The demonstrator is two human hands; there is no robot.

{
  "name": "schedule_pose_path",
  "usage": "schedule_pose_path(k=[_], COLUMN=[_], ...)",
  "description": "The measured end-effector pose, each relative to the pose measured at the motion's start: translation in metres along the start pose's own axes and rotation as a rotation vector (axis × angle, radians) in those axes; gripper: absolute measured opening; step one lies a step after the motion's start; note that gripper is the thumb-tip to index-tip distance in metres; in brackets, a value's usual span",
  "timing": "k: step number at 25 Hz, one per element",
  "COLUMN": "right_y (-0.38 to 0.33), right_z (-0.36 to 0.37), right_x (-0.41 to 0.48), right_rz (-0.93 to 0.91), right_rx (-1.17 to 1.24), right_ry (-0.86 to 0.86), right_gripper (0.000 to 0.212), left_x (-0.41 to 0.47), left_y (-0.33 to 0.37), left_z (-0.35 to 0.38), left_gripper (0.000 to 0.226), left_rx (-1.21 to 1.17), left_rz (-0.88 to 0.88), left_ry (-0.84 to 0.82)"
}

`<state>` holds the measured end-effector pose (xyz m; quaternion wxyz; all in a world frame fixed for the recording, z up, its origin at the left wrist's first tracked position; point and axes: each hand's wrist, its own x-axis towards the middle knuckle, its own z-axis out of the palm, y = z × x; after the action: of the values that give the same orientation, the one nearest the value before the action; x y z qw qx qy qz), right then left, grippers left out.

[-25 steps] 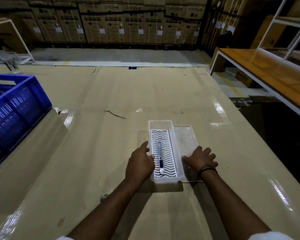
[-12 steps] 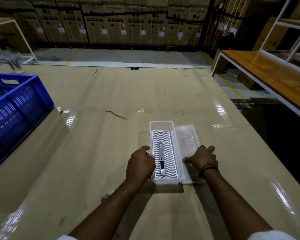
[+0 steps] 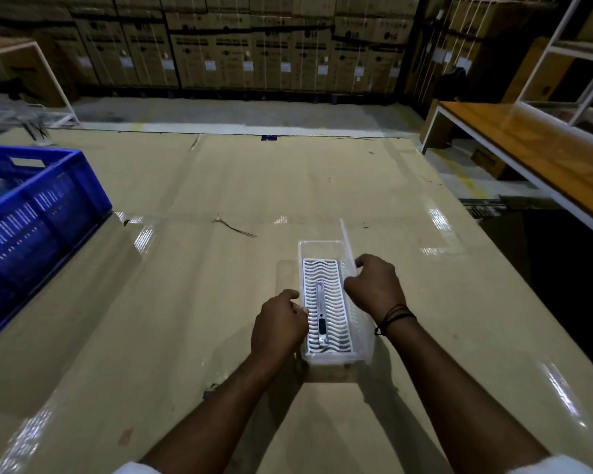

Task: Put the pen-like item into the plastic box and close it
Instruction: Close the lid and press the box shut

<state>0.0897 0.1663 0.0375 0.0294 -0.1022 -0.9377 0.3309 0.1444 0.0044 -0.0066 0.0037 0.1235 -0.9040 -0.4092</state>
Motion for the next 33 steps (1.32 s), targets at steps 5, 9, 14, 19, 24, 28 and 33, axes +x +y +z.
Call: schedule_pose_path(k=[5, 9, 14, 19, 24, 28, 33], right_y=[-0.03, -0.038, -0.032, -0.012, 0.023, 0.031, 0.023], right_z=[0.017, 0.038, 0.048, 0.051, 0.041, 0.045, 0.044], right_x=[-0.02, -0.039, -0.04, -0.027, -0.032, -0.037, -0.037], right_rz=[-0.095, -0.133, -0.155, -0.209, -0.137, 0.011, 0.018], right_rx=[-0.074, -0.181, -0.202, -0.025, -0.141, 0.017, 0.069], right_ry=[-0.036, -0.154, -0.158, -0.191, 0.071, -0.102, -0.099], right_gripper=[0.016, 0.026, 0.034, 0.039, 0.057, 0.068, 0.064], left_x=[-0.002, -0.002, -0.006, -0.005, -0.006, -0.007, -0.007], left_y=[0.0, 0.0, -0.002, -0.008, -0.011, -0.014, -0.015], left_z=[-0.003, -0.004, -0.006, -0.004, -0.005, -0.002, -0.001], left_gripper=[0.041, 0.041, 0.043, 0.035, 0.036, 0.035, 0.038], left_rx=[0.004, 0.021, -0.022, -0.055, -0.133, -0.159, -0.172], left_rz=[0.021, 0.041, 0.075, 0.073, 0.046, 0.057, 0.047], left_ry=[-0.001, -0.01, -0.028, -0.031, -0.056, -0.066, -0.068])
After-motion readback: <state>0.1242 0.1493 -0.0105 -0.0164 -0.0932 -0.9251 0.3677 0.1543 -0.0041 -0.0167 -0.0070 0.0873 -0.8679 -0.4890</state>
